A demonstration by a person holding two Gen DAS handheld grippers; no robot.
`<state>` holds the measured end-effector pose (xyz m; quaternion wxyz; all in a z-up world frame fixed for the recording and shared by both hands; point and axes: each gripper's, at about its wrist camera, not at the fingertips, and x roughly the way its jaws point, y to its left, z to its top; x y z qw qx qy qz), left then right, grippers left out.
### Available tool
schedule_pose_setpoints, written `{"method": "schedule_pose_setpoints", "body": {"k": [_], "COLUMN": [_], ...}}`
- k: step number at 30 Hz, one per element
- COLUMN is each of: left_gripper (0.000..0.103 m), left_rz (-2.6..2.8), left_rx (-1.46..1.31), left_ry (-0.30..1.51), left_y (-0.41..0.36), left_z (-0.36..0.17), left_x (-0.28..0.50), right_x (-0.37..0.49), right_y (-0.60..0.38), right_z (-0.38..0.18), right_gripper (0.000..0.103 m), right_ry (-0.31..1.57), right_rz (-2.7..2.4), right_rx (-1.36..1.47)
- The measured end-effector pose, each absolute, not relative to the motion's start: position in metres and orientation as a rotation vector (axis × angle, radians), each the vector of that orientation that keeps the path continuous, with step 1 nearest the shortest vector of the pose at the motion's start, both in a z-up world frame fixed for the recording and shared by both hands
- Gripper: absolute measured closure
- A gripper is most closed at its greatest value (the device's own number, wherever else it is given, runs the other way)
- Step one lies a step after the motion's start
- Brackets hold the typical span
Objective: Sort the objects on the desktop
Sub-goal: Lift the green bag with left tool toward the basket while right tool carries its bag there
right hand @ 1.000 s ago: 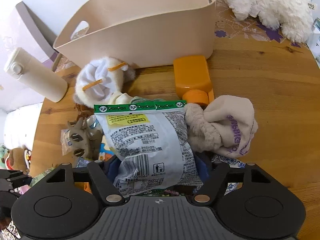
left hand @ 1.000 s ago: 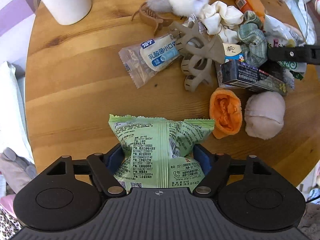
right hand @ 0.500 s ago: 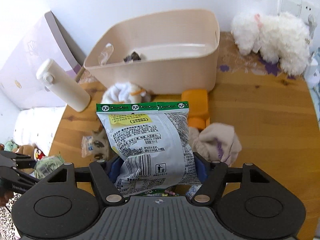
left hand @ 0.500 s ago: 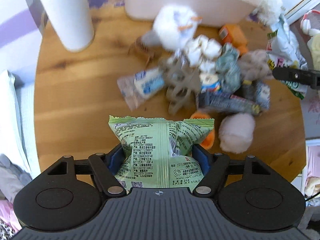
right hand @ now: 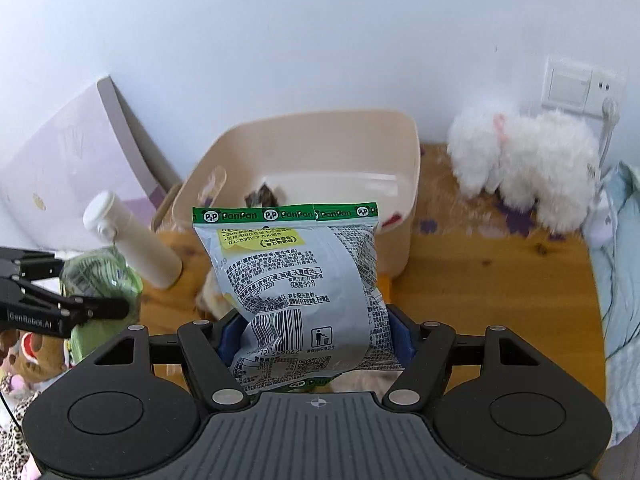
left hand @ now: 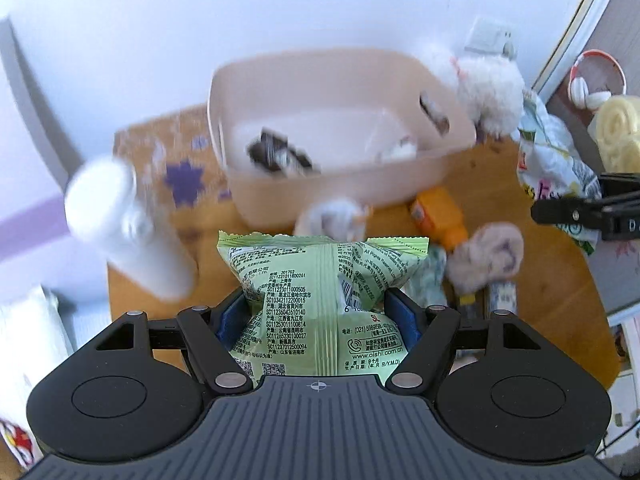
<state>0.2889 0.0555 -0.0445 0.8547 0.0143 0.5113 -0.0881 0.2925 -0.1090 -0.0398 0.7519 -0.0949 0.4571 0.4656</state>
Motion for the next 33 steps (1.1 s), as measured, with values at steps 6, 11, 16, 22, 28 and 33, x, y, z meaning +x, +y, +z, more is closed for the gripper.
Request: {"method": "schedule_pose_setpoints", "body": {"k": [6,11,16,22,28,33], "left_gripper": [0.029,0.029,0.029,0.029,0.029,0.029], "left_rz": [-0.17,-0.132,-0.087,-0.034,0.092,0.126], "left_rx": [0.063,0.069,0.061,0.049,0.099,0.11], "left_ry": [1.016,0.974,0.916,0.909,0.937,0.99], "left_y": [0.051,0.047,0.039,0.023,0.012,0.009], "left_z": [-0.022,-0.012,-0.006,-0.018,-0.052,-0.083], "left_x": [0.324,0.354,0.38,0.416,0.443,0.455], "right_x": [0.303,0.315,0.331,0.35,0.361,0.368], "right_y": [-0.097,-0.081,-0.059,-0.023,0.003,0.012], "right_z": [-0.026,-0.022,-0.023,-0.035,-0.062,-0.083], "right_gripper": [0.034,0.034,0.034,0.035,0.035,0.034], "right_ry": [0.949,0.923,0.913,0.914,0.935,0.955], "right_rz": [1.004,0.94,0.912,0.888,0.845,0.805], "right_rx": [-0.194,-0.207,-0.203,-0.209,-0.253,-0.289]}}
